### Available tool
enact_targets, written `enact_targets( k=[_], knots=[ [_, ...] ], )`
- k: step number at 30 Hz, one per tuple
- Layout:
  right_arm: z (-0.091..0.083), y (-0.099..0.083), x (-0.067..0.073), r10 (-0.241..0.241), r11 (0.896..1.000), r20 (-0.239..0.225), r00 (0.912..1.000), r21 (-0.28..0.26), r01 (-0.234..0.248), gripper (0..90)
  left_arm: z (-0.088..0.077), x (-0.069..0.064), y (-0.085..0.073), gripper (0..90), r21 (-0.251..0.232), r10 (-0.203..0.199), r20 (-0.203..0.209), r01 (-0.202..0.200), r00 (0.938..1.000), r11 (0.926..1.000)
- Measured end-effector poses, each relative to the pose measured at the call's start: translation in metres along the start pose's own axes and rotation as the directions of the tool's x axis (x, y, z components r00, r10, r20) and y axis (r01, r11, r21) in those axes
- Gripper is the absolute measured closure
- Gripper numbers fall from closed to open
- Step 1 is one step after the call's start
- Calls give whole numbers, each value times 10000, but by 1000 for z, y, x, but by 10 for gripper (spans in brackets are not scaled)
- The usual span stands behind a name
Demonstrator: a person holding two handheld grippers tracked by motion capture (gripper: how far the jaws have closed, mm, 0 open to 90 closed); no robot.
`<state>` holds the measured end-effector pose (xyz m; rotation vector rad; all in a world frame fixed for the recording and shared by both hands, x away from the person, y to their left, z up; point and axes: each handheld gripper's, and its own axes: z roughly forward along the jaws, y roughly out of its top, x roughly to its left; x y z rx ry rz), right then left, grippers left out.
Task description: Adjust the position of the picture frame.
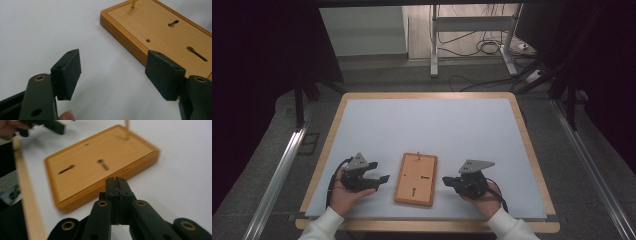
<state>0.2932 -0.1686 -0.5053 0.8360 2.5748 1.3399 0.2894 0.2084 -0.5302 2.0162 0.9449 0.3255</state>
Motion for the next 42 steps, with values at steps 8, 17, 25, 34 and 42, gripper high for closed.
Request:
enact_targets(
  k=[8,17,25,34,42],
  knots=[
    [17,-1,49,-1235,9895,-1393,9825,573,1325,900,0,0,0,290,24,21,1,-21,10000,10000],
    [38,-9,65,-1958,9670,-1499,9691,1348,2162,900,1,-1,-1,290,108,83,63,-84,9999,9999],
    [41,-10,67,-2237,9588,-1432,9641,1456,2441,900,2,-1,-1,290,168,132,79,-133,9999,9998],
    [39,-9,59,-2219,9600,-1212,9675,1467,2386,900,3,-1,-1,290,194,144,102,-146,9998,9997],
    [34,-7,49,-2013,9672,-1034,9741,1360,2143,900,3,-1,-1,290,202,155,133,-158,9998,9997]
  ],
)
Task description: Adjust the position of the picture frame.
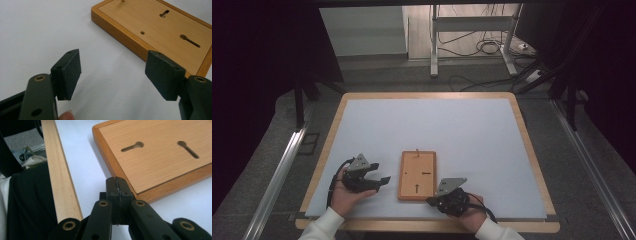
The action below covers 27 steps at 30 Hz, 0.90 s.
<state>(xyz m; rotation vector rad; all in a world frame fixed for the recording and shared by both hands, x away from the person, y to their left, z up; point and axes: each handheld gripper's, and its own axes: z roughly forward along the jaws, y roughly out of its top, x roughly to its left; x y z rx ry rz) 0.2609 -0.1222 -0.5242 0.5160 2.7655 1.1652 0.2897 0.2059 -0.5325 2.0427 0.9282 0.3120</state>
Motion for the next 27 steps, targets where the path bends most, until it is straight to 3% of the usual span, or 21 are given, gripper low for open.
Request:
enact_targets(
  k=[7,10,11,13,14,17,19,20,22,24,25,26,27],
  knots=[
    [-3,-1,-1,193,9997,32,9998,-168,-192,900,0,0,0,289,32,14,23,-15,10000,10000],
    [-10,-1,-3,444,9973,-183,9988,-569,-454,900,0,0,0,289,10,15,5,-15,10000,10000],
    [-23,-1,-6,577,9942,60,9983,-910,-569,900,0,1,0,289,-1,-9,-4,9,10000,10000],
    [-29,-2,-9,661,9926,187,9976,-1036,-638,900,0,1,0,289,7,-21,2,21,10000,10000],
    [-44,-8,-20,1101,9862,684,9916,-1316,-1005,900,0,1,0,289,34,-7,18,7,10000,10000],
    [-50,-15,-27,1364,9835,1029,9853,-1330,-1223,899,1,0,0,289,46,17,27,-17,10000,10000],
    [-60,-30,-41,1927,9758,1495,9698,-1338,-1732,847,1,0,0,289,55,14,6,-14,10000,10000],
    [-60,-30,-41,1927,9758,1495,9698,-1338,-1732,847,1,0,0,289,55,14,6,-14,10000,10000],
    [-67,-38,-49,2238,9689,1785,9581,-1470,-1990,681,2,1,-1,289,107,11,-11,-10,10000,9999],
    [-69,-41,-53,2420,9644,1960,9503,-1562,-2134,593,3,1,-1,289,163,23,-12,-22,10000,9999],
    [-69,-41,-53,2420,9644,1960,9503,-1562,-2134,593,3,1,-1,289,163,23,-12,-22,10000,9999],
    [-69,-43,-55,2615,9589,2225,9392,-1710,-2264,492,3,1,-1,289,176,33,-24,-33,10000,9998],
    [-69,-42,-56,2698,9568,2277,9356,-1727,-2339,456,3,0,-1,289,175,47,-33,-47,10000,9998]
  ],
)
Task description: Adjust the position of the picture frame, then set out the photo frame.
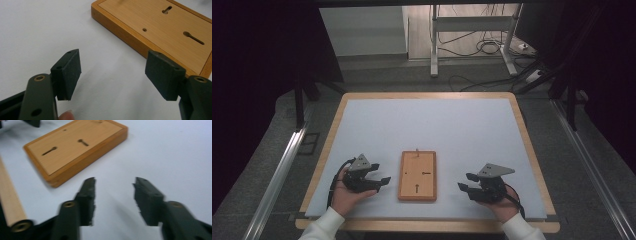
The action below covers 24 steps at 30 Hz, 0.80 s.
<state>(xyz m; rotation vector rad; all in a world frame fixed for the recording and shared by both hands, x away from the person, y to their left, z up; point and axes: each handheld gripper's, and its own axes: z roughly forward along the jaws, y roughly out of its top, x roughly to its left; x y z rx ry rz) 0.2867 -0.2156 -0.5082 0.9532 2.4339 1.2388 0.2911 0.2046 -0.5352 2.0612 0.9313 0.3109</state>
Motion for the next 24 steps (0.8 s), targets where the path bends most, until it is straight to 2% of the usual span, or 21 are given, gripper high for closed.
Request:
enact_targets(
  k=[3,8,16,24],
  knots=[
    [2,0,0,171,9999,97,9998,-18,-171,378,0,0,0,289,3,7,0,-7,10000,10000],
    [6,0,-1,294,9994,100,9995,181,-296,310,1,0,0,288,19,30,18,-30,10000,10000],
    [10,0,-1,305,9992,176,9994,250,-309,274,0,0,1,289,-37,118,-20,-118,9999,9999],
    [9,1,0,235,9995,288,9993,186,-241,255,-2,-4,8,294,-14,297,-5,-297,9996,9996]
  ],
)
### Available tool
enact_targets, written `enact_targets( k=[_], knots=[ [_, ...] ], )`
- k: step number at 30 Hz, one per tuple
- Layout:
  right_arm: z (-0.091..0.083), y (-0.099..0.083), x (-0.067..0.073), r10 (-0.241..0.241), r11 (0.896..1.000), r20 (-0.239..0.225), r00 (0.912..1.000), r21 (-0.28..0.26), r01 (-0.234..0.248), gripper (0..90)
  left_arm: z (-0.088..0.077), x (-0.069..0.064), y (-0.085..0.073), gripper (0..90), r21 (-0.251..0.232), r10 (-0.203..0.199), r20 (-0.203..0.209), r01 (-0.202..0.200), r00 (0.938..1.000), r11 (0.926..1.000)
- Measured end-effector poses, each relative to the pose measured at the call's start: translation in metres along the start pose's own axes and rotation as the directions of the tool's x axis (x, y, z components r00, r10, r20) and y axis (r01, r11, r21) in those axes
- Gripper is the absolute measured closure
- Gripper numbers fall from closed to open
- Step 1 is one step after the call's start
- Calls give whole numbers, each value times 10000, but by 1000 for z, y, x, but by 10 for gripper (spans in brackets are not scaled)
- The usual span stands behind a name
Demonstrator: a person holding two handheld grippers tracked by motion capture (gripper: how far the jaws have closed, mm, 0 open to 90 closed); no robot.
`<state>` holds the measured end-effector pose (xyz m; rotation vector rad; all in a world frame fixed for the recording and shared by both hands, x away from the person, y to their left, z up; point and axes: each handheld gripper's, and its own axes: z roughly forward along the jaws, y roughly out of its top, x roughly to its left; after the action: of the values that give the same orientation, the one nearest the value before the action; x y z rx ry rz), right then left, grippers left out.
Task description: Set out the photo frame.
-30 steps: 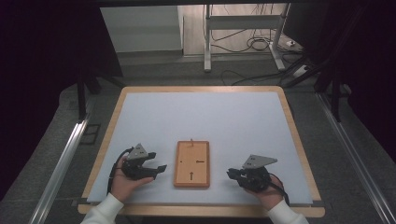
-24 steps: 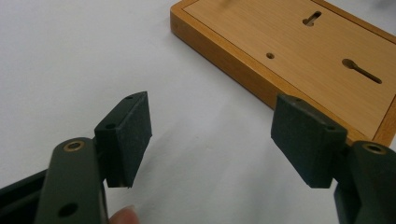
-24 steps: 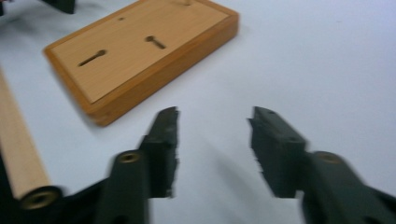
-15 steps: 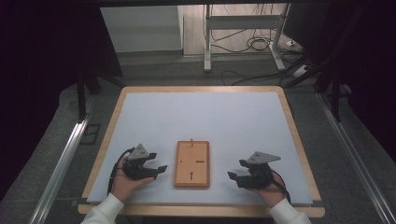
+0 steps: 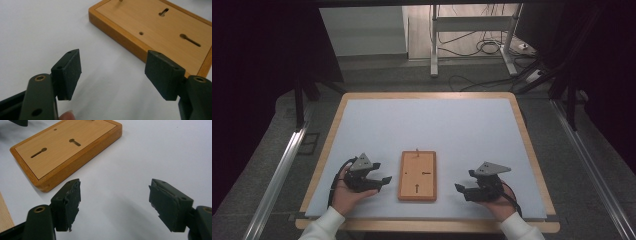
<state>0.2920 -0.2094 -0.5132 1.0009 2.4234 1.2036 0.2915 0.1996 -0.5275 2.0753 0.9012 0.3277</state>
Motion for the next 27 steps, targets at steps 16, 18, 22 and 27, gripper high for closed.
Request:
enact_targets(
  k=[16,18,22,27],
  knots=[
    [4,0,1,-254,9997,219,9994,54,253,247,15,-6,32,281,-92,434,485,-430,9979,9990],
    [4,0,1,-261,9997,240,9994,-18,261,247,17,-7,37,281,-133,463,504,-457,9977,9989],
    [2,0,1,-311,9994,258,9992,-166,315,244,21,-6,43,281,-169,501,555,-492,9972,9986],
    [-5,-3,1,-242,9989,271,9993,-400,253,243,36,-3,54,297,-85,596,660,-592,9960,9982]
  ],
)
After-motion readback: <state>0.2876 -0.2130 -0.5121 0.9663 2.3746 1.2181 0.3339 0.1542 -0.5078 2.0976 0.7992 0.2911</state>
